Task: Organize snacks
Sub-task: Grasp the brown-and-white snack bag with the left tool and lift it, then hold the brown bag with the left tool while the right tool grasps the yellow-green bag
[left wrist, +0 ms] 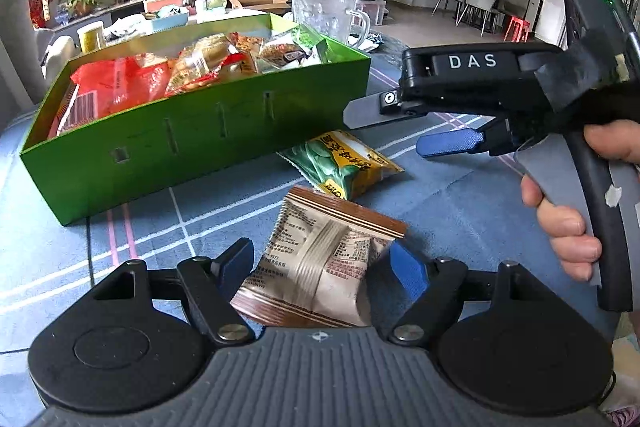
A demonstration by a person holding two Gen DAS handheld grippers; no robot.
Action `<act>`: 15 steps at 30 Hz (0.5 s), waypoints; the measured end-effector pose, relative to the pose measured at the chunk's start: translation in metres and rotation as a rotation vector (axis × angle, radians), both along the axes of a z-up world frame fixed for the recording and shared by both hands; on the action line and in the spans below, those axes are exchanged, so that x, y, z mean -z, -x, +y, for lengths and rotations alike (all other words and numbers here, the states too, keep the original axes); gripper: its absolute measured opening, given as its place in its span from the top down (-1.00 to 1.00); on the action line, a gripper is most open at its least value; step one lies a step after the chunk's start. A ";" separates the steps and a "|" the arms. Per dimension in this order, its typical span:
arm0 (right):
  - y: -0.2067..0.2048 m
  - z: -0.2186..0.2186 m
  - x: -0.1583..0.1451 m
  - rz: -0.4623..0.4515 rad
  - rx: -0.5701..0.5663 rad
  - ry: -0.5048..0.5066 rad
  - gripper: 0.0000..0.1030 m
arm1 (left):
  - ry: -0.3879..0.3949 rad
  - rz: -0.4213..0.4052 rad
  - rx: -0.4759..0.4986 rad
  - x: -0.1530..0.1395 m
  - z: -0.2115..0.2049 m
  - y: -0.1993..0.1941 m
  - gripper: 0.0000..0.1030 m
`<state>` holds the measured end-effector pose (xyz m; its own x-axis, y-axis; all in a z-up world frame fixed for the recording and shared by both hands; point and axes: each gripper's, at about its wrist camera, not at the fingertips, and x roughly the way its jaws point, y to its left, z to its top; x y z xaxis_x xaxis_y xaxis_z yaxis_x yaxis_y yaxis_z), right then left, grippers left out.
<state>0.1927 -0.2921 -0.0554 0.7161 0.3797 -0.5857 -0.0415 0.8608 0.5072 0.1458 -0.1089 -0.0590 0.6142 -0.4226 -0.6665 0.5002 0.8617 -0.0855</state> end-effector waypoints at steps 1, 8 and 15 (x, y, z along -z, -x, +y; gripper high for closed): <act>0.000 0.000 0.001 0.001 -0.005 0.000 -0.50 | 0.002 0.011 0.000 0.001 0.000 -0.002 -0.38; -0.001 0.006 0.001 0.006 -0.025 0.019 -0.50 | 0.025 -0.013 -0.039 -0.002 0.003 0.002 0.04; 0.001 0.008 -0.001 0.012 -0.029 0.016 -0.50 | 0.039 -0.074 -0.117 -0.013 0.023 0.012 0.04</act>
